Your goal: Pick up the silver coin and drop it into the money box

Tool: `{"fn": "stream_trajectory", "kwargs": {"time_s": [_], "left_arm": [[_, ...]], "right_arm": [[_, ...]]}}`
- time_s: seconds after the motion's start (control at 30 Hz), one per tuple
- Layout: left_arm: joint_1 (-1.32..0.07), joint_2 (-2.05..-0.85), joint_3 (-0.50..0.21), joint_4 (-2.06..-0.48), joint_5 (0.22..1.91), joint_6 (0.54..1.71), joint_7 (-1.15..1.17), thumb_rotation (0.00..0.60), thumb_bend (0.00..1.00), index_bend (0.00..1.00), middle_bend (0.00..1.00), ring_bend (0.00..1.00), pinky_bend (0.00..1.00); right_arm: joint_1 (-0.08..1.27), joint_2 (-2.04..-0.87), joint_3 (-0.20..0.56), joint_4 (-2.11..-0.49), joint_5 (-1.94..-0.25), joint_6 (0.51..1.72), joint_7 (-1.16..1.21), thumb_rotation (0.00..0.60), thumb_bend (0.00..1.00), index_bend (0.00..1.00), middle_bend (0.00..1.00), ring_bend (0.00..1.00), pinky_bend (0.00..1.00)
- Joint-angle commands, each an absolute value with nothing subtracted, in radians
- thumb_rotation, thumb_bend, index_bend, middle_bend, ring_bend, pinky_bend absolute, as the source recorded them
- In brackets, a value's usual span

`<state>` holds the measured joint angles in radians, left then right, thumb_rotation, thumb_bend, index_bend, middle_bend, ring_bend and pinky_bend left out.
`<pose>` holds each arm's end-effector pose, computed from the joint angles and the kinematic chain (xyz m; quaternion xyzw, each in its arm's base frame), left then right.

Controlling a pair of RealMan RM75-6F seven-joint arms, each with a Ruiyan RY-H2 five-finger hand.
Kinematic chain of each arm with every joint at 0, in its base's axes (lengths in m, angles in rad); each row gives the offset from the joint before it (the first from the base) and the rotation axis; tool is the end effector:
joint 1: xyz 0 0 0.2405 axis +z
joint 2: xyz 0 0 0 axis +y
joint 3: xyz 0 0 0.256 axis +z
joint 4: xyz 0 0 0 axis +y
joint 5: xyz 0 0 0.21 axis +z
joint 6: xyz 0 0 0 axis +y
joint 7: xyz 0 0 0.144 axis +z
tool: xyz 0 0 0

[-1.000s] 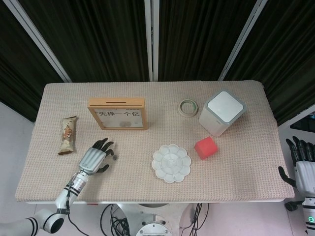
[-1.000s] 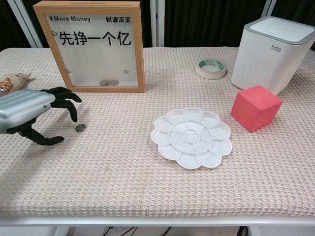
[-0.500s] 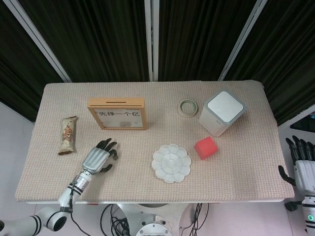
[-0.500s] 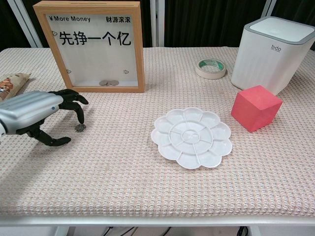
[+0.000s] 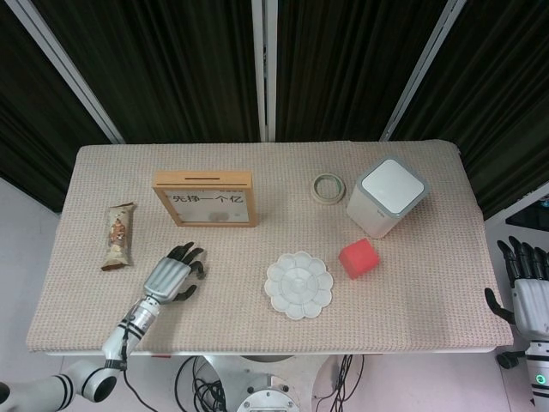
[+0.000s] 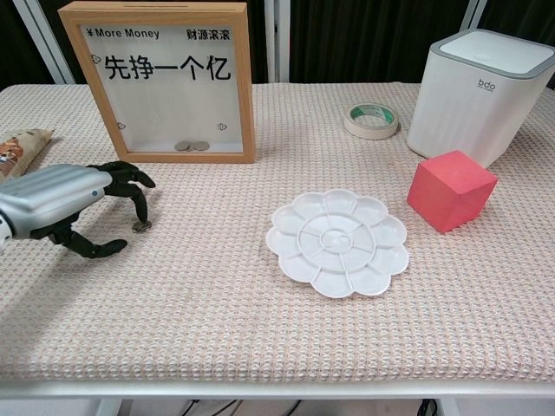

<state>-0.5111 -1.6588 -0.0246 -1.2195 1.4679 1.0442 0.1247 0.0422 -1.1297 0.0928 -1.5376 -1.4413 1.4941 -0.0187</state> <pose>-0.2338 0.2804 -0.0482 -0.7659 -0.3659 -0.3450 0.4006 -0.3358 -0.1765 0.1744 0.5689 -0.3734 0.3591 0.6387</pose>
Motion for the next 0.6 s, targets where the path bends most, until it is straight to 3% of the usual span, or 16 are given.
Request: {"fn": "stream_trajectory", "kwargs": {"time_s": [0.03,0.6], "left_arm": [[-0.513,-1.662,-0.025,-1.215,1.468,1.045,0.122,0.600,0.28,0.39,0.12,0.01,0.14],[-0.523,-1.720,-0.037,-1.149,1.470,1.073,0.086,0.600,0.27,0.46,0.16,0.01,0.14]], "right_arm": [[0.042,-1.130,0.093,-1.537,-1.441,1.495,-0.017,0.600,0.30,0.00,0.00,0.00,0.00],[0.035,-1.133,0.088,-1.532,-1.434,1.493,-0.017,0.600,0.30,0.00,0.00,0.00,0.00]]}}
